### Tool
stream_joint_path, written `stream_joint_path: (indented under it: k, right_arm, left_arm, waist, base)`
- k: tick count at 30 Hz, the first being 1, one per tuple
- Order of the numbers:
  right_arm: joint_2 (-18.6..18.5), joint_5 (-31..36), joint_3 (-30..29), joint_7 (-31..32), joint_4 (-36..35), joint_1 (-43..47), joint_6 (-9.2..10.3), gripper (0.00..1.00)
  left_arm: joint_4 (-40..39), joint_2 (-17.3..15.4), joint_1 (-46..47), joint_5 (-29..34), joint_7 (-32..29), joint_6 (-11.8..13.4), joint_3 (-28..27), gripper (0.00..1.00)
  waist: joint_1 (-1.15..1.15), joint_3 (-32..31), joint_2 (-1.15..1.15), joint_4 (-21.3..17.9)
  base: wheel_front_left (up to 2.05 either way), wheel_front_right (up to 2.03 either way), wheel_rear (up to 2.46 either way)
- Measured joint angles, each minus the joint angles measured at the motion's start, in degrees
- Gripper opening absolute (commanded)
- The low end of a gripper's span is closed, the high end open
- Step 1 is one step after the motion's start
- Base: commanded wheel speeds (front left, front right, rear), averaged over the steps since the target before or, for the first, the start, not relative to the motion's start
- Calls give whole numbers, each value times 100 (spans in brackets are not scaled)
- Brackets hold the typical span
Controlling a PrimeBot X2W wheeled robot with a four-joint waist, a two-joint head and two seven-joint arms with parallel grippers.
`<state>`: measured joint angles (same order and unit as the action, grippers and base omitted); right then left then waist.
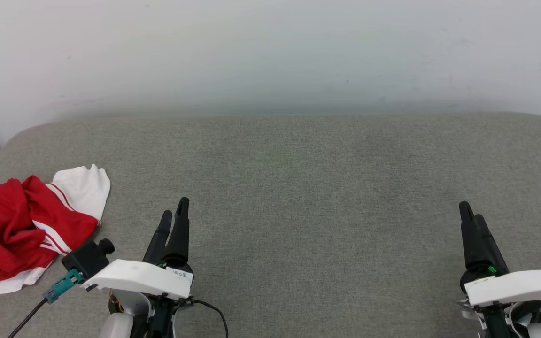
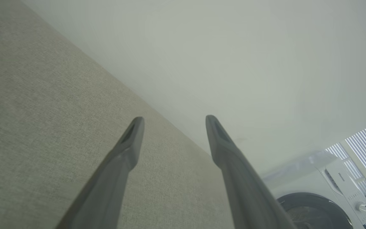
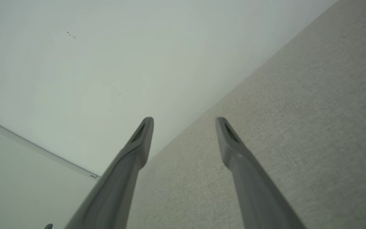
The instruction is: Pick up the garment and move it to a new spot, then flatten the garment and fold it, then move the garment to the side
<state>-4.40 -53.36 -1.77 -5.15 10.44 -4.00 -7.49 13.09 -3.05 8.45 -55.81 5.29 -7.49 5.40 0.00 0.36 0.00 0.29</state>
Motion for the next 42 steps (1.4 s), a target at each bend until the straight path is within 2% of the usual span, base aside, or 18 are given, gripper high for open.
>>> stream_joint_path:
  k: [16, 26, 42]
  right_arm:
    - [-27, 1529, 65, -164, 46, -24, 1, 100]
    - [-24, 2380, 36, -162, 42, -80, 0, 100]
    - [-22, 3273, -26, -135, 5, -81, 0, 100]
  left_arm:
    - [130, -25, 31, 1607, 257, 0, 11, 100]
    - [241, -20, 139, 2370, 407, 0, 44, 100]
    - [423, -13, 208, 3305, 609, 0, 93, 100]
  waist:
    - [0, -15, 0, 26]
    - [1, -18, 0, 58]
    - [1, -39, 0, 107]
  base:
    - [0, 0, 0]
    - [0, 0, 0]
    - [0, 0, 0]
